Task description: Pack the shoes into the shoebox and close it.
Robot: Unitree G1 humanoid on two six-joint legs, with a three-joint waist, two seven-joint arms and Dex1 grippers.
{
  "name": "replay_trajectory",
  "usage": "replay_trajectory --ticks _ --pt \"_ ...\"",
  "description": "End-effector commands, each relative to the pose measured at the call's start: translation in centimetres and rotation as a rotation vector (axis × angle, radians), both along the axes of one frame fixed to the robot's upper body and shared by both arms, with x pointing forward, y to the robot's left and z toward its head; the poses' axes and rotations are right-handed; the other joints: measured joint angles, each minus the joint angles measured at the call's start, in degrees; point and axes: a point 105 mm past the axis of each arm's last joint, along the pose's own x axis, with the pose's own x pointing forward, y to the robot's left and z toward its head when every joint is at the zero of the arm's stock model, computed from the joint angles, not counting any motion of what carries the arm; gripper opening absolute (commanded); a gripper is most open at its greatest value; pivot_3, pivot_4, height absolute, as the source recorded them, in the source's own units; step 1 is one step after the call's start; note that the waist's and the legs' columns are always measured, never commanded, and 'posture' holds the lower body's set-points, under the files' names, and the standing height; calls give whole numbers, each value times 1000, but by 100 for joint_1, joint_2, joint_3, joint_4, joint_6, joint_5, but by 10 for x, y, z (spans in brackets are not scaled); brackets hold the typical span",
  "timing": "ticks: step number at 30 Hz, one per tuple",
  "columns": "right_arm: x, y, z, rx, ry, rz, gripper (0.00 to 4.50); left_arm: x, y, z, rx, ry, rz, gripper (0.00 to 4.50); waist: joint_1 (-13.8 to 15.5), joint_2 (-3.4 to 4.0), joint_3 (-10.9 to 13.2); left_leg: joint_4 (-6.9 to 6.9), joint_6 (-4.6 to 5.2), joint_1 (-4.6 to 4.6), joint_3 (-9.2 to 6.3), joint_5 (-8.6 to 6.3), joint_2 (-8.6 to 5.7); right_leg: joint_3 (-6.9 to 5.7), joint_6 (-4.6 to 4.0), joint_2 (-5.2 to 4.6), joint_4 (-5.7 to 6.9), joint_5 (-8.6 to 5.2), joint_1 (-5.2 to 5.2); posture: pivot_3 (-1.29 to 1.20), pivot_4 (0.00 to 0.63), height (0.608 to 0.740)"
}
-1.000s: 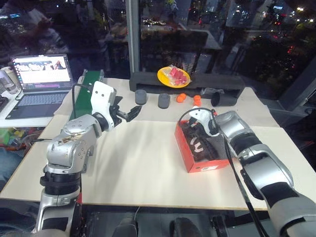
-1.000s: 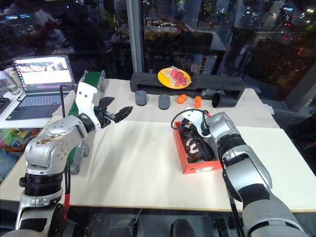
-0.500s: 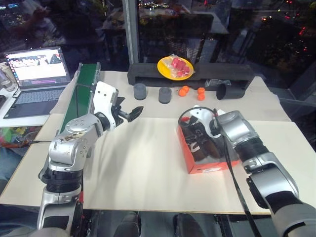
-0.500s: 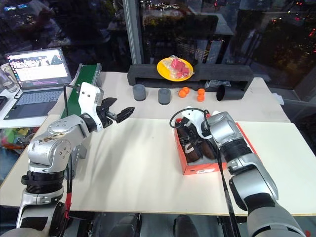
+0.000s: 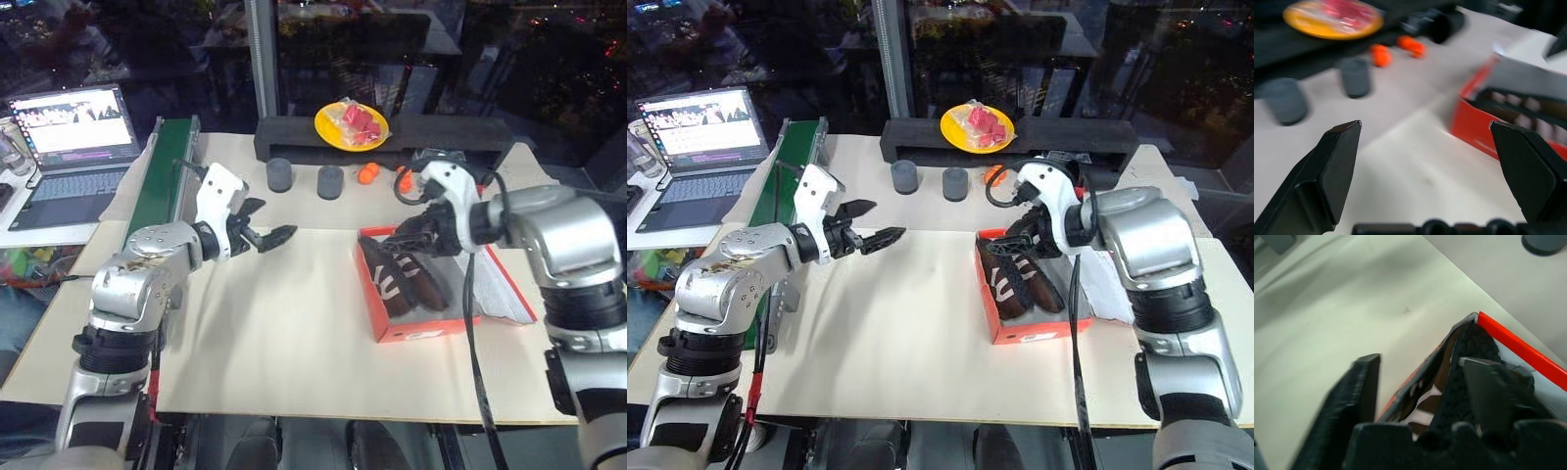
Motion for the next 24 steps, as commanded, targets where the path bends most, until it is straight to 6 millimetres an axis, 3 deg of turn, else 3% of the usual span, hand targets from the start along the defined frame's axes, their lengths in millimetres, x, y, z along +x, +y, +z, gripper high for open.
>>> replay_trajectory --ticks 1,5,9,12,14,18,21,24 --pt "-10 -22 9 -4 -69 -135 1359 -15 -23 8 49 -24 -193 4500 26 -1 1 -1 0 -2 2 0 -1 0 0 -2 0 0 -1 0 150 740" --pt "-35 -49 6 4 -76 -294 18 -17 -38 10 103 -16 -346 4500 108 1 4 5 5 -15 7 3 1 -2 0 -2 0 0 -8 0 150 740" --pt "-68 -90 9 -25 -140 -444 18 -12 -56 17 99 -10 -459 4500 169 2 5 8 6 -19 8 4 1 -6 3 -3 -3 -2 -7 0 150 740" --pt "-93 -109 2 -49 -136 -509 18 -11 -65 18 100 -5 -521 4500 195 2 5 14 9 -29 11 6 0 -12 9 -8 -10 -5 -5 0 150 740" --pt "-118 -126 -13 -78 -86 -586 18 -10 -73 18 106 -4 -566 4500 218 1 5 16 12 -31 14 5 4 -14 11 -7 -12 -6 -2 0 150 740" --pt "-149 -142 -49 -76 15 -728 18 -8 -80 20 111 -11 -612 4500 165 1 5 22 18 -33 18 8 5 -12 12 -6 -7 -6 -2 0 150 740" --pt "-159 -141 -70 -2 61 -798 18 -6 -82 21 113 -15 -621 4500 109 2 5 33 28 -31 18 14 11 -13 14 -3 -1 -8 2 0 150 740" --pt "-161 -145 -108 69 114 -889 18 -4 -84 23 117 -23 -620 4500 99 1 2 35 35 -20 30 18 12 -8 13 -7 4 -3 7 0 150 740"
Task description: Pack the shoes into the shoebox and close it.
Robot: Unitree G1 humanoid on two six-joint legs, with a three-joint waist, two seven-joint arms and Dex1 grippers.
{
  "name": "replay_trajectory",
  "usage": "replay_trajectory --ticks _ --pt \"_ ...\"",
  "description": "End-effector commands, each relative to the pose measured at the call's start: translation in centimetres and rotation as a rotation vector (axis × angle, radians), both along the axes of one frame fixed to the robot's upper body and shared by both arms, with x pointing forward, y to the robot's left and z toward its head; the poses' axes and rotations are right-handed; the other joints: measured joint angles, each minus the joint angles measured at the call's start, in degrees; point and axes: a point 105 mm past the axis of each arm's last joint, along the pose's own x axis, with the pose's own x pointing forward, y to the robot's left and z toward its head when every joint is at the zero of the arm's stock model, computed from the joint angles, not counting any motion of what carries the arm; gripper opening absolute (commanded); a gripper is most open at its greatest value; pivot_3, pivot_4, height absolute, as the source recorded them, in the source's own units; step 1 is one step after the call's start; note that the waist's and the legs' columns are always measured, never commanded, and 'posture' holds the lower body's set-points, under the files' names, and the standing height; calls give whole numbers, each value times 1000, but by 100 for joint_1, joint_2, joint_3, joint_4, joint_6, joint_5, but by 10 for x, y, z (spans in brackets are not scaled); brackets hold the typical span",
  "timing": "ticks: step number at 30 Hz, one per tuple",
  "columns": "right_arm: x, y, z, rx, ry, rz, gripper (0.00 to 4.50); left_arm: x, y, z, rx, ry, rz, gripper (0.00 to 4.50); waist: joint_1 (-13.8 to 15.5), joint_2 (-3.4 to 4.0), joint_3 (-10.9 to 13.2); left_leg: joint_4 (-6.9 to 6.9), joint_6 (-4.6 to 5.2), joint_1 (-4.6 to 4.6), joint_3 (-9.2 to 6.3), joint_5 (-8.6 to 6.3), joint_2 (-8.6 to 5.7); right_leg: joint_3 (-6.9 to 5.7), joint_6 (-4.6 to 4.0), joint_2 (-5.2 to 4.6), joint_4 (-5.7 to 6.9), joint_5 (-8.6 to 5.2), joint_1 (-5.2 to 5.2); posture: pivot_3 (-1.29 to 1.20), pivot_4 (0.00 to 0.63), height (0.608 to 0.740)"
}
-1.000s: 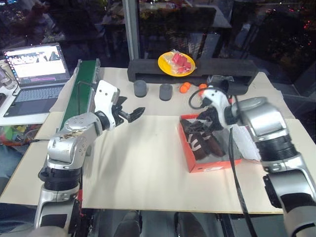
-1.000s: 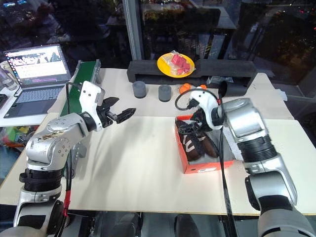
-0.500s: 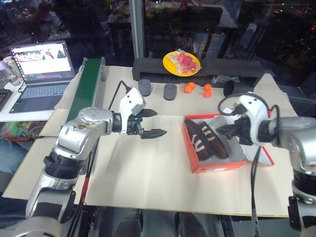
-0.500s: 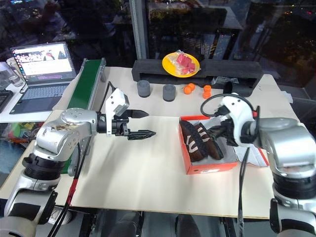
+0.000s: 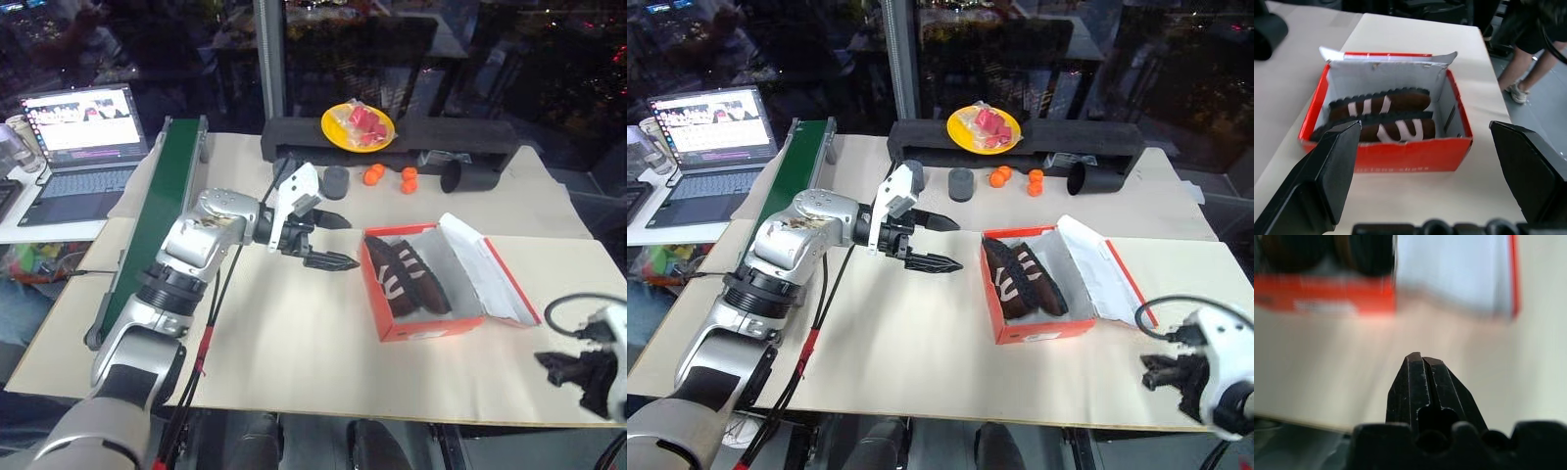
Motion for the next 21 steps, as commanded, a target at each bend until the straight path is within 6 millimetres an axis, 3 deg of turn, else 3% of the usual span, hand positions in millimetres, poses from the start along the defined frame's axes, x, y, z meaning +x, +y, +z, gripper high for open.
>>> replay_trajectory --ticks 1,5,9,13,17,21 --pt "3 -7 -31 41 -38 -110 18 2 -1 13 -4 -58 -13 4500 9 -9 -5 -4 1 6 2 1 6 -3 0 1 -2 -1 7 0 150 740" --pt "19 -10 -55 53 -106 -148 18 2 0 14 -6 -63 -2 4500 -8 5 -4 -5 1 7 17 0 8 6 -1 -4 -5 -1 1 0 150 740" --pt "54 -14 -70 115 -256 -186 18 3 7 15 3 -69 29 4500 -20 14 -1 -12 1 8 20 1 9 10 -1 -1 -5 -1 -2 0 150 740" --pt "75 -36 -74 62 -345 -272 18 5 14 18 7 -81 67 4500 -19 31 1 -20 2 14 23 1 8 13 -3 -1 0 -1 -3 0 150 740" --pt "93 -55 -71 139 -464 -401 18 3 19 19 7 -79 90 4500 -16 35 2 -23 2 18 23 2 6 15 -4 -1 6 0 -1 0 150 740" --pt "101 -60 -54 173 -587 -414 18 3 20 19 4 -78 107 4500 -9 36 2 -27 2 26 22 2 5 17 -5 1 10 0 4 0 150 740"
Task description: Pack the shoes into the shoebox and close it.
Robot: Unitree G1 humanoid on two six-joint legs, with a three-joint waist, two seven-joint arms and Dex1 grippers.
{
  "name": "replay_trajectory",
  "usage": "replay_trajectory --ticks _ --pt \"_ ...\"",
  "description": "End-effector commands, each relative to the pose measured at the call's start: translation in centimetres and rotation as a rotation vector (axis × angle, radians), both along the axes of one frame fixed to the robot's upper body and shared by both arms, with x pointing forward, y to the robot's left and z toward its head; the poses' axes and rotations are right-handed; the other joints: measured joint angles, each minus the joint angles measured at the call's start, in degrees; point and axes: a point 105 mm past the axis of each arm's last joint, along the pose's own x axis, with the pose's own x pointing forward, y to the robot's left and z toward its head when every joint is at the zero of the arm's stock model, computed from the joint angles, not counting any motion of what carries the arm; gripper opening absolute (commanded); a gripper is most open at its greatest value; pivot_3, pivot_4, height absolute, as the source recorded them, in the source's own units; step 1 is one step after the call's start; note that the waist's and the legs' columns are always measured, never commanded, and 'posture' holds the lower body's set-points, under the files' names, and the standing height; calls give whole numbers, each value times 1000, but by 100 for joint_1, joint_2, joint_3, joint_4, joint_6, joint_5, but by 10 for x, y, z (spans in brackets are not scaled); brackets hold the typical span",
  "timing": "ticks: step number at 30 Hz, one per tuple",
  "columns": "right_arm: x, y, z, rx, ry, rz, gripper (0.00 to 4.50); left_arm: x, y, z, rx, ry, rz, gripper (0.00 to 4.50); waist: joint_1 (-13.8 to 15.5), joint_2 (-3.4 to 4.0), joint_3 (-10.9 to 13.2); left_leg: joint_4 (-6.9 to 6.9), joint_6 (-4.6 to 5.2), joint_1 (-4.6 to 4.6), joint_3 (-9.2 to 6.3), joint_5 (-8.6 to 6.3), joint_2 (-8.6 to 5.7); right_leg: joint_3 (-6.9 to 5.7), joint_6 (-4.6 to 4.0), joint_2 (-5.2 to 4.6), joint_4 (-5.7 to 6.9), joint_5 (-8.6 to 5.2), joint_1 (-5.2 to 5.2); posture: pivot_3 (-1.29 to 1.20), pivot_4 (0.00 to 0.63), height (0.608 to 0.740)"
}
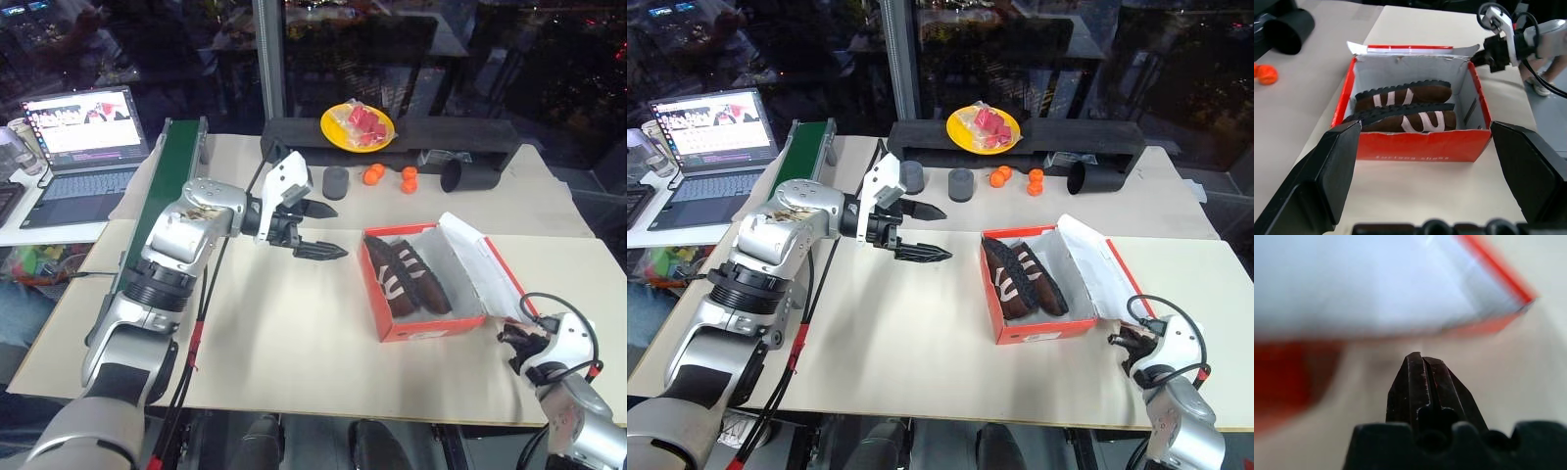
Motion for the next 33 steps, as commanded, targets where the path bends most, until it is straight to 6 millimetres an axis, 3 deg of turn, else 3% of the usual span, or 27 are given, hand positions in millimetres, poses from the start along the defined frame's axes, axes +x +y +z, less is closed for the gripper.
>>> replay_trajectory --ticks 1,7,9,12,14,17,19,24,28,33 --pt "4 -9 36 -7 -197 -23 18 -4 2 12 -23 -40 4 4500 -8 2 0 0 0 0 0 0 0 1 0 -1 0 0 0 0 150 740" --pt "3 27 101 108 -513 167 18 -5 2 11 -20 -38 11 4500 -113 12 2 0 1 4 1 0 1 6 0 1 6 0 1 0 150 740" --pt "-5 49 130 179 -602 295 18 -4 2 11 -18 -41 13 4500 -140 13 2 1 1 6 1 0 1 7 0 2 8 0 2 0 150 740" --pt "-17 74 153 255 -647 471 18 -3 2 12 -17 -44 16 4500 -135 15 3 -1 1 8 1 0 3 8 0 3 8 0 3 0 150 740" --pt "-22 95 158 274 -606 603 18 -2 2 12 -16 -48 20 4500 -122 14 3 1 1 7 0 0 1 8 0 0 6 0 6 0 150 740" --pt "-24 134 150 260 -447 813 18 0 4 13 -22 -56 37 4500 -122 14 3 2 1 7 -1 0 2 6 0 1 4 -1 10 0 150 740" --pt "-21 150 139 224 -334 885 18 0 6 14 -28 -55 52 4500 -130 14 3 4 1 9 1 0 3 9 -1 2 4 -2 9 0 150 740" --pt "11 164 110 1 -116 914 18 2 12 10 -44 -47 106 4500 -130 13 4 9 2 8 2 1 4 8 -2 3 3 -3 8 0 150 740" --pt "46 160 80 -222 59 878 18 2 17 2 -51 -39 165 4500 -118 11 5 8 2 7 7 1 4 10 -2 4 3 -3 3 0 150 740" --pt "52 167 63 -288 129 962 18 1 22 -8 -41 -43 216 4500 -88 -5 6 9 3 -1 6 0 1 9 -13 2 4 5 1 0 150 740"
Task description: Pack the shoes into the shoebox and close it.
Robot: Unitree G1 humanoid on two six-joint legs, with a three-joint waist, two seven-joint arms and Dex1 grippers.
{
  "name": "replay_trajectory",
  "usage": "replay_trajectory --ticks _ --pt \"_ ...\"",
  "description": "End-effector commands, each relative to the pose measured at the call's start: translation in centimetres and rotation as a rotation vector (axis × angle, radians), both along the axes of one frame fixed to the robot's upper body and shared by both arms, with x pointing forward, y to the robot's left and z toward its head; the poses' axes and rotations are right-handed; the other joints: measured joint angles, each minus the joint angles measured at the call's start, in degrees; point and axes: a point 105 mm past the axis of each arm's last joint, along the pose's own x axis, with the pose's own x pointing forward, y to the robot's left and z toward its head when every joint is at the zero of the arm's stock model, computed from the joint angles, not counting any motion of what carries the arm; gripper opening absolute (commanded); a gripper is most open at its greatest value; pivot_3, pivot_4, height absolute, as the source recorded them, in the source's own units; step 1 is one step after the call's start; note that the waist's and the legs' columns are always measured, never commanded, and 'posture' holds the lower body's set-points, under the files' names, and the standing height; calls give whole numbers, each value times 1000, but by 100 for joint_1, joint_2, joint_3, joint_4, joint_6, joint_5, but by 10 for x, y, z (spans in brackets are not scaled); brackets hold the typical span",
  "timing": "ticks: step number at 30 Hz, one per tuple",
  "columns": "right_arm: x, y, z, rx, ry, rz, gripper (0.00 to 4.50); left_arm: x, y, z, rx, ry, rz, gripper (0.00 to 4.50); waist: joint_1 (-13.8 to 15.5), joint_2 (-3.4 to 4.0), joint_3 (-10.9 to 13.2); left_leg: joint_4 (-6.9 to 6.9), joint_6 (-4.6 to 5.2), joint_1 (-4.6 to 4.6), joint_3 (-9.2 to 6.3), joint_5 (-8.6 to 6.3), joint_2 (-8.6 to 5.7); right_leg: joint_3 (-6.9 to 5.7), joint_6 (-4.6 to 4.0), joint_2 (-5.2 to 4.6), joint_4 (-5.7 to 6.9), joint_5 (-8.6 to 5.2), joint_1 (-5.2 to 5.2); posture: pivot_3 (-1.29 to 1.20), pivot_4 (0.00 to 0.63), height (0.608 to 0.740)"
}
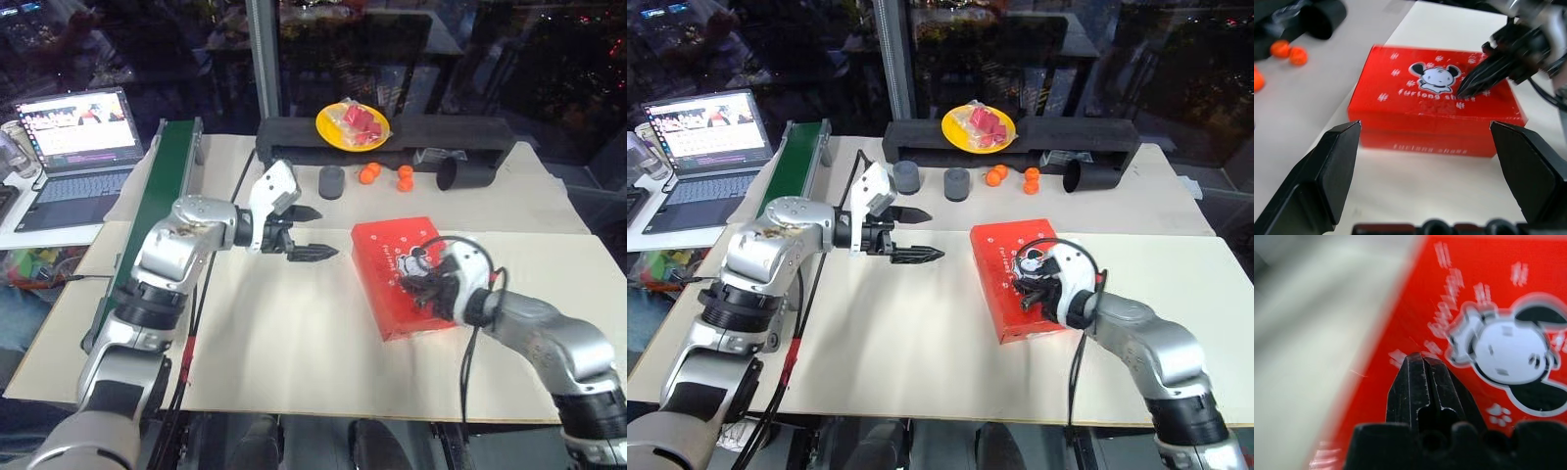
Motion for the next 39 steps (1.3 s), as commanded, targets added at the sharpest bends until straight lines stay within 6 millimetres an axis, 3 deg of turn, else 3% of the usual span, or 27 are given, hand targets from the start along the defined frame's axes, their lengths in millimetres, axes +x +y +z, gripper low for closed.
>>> replay_trajectory --ticks 1,4,7,10,16,18,20,21,23,24,26,31,33,39 --pt "2 1 -15 -53 36 40 18 -4 2 13 -12 -69 19 4500 -3 -18 -2 3 0 0 0 0 0 -1 1 0 0 0 2 0 150 740" --pt "6 0 -11 -68 12 50 18 -4 1 15 -36 -95 45 4500 -4 -22 -2 10 0 24 -2 0 1 -3 18 1 -3 -8 30 0 150 740" --pt "9 1 23 -34 -106 68 18 -2 2 14 -65 -92 92 4500 -3 -22 -2 7 0 53 -3 -1 3 -5 21 0 -9 -11 61 0 150 740" --pt "19 -7 66 -21 -305 4 842 -1 2 10 -80 -85 115 4500 -17 -22 -1 6 0 47 -4 -1 2 -6 21 -1 -11 -11 57 0 150 740" --pt "5 -36 85 -148 -384 -38 2795 -1 0 3 -166 -67 153 4500 63 -21 1 -4 1 37 -7 -1 -1 -10 19 -3 -11 -10 44 0 150 740" --pt "2 -52 87 -153 -384 -104 3507 1 1 0 -228 -68 188 4500 107 -22 1 -5 2 37 -7 -2 -1 -10 19 -4 -15 -10 46 0 150 740" --pt "0 -86 88 -173 -431 -259 4243 5 5 -11 -256 -68 243 4500 130 -22 1 2 2 38 -5 -2 -3 -8 11 -6 -15 -4 50 0 150 740" --pt "0 -107 92 -204 -497 -372 4450 7 8 -17 -275 -57 278 4500 143 -22 1 2 2 38 -5 -2 -2 -8 11 -6 -17 -4 51 0 150 740" --pt "-7 -147 103 -190 -610 -626 4450 12 14 -30 -274 -55 346 4500 145 -22 1 4 2 44 -5 -2 -3 -9 11 -7 -19 -4 60 0 150 740" --pt "-18 -170 97 -201 -627 -755 4450 13 18 -45 -217 -72 386 4500 145 -22 1 5 2 44 -4 -2 -4 -8 12 -7 -20 -4 59 0 150 740" --pt "-38 -189 78 -243 -615 -860 4450 11 22 -59 -211 -83 436 4500 160 -21 -3 0 2 45 -4 -2 -5 -7 11 -8 -19 -4 59 0 150 740" --pt "-52 -169 28 -175 -535 -861 4450 12 31 -79 -210 -173 575 4500 103 -15 -4 -15 3 46 0 -3 -4 -1 -20 -8 -16 10 51 0 150 740" --pt "-52 -156 8 -148 -505 -838 4450 8 37 -96 -203 -198 620 4500 73 -7 -8 -7 3 59 14 -3 -1 11 -3 -8 -11 3 59 0 150 740" --pt "-52 -142 -28 -96 -453 -836 4450 -4 43 -126 -235 -158 673 4500 57 10 -33 -18 2 95 39 -3 9 17 -15 -11 -19 -13 82 0 150 740"
